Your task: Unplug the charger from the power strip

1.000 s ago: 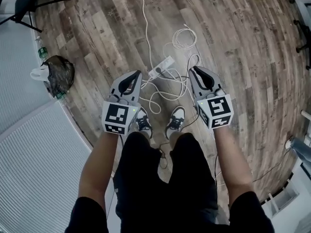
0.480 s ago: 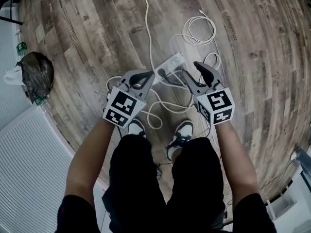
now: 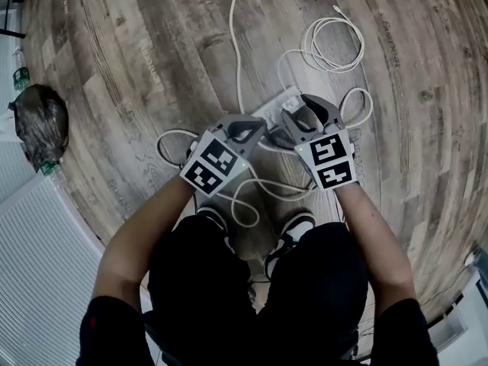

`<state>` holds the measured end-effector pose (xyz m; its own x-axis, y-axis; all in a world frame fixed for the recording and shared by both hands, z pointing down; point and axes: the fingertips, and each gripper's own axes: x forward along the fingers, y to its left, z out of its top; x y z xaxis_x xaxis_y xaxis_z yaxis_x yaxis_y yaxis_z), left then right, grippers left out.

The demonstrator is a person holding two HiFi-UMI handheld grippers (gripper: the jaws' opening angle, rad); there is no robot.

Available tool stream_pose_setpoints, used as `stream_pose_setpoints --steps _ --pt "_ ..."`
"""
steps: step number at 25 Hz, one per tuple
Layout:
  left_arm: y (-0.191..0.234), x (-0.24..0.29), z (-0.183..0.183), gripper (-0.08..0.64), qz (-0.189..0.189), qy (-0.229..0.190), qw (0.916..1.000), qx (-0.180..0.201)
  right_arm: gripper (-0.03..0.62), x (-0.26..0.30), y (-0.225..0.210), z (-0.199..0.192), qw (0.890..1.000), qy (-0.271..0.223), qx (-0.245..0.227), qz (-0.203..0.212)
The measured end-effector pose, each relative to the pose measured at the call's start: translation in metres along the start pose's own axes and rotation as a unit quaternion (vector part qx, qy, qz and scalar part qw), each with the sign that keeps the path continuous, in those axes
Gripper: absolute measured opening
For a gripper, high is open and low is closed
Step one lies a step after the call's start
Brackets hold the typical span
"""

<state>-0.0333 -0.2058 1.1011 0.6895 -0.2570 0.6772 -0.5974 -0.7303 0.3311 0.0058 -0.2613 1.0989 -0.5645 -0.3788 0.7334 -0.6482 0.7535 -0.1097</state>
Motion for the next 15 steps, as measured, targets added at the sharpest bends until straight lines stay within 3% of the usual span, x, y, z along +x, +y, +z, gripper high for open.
stream_pose_setpoints --steps 4,15 --pt "0.003 0.009 -0.014 0.018 -0.017 0.004 0.9998 0.004 0.189 0.017 0.005 -0.007 1.000 0.005 -0.019 0.002" --pt "0.003 0.013 -0.014 0.018 -0.025 -0.001 0.9997 0.003 0.172 0.022 0.001 -0.010 1.000 0.011 0.005 -0.027"
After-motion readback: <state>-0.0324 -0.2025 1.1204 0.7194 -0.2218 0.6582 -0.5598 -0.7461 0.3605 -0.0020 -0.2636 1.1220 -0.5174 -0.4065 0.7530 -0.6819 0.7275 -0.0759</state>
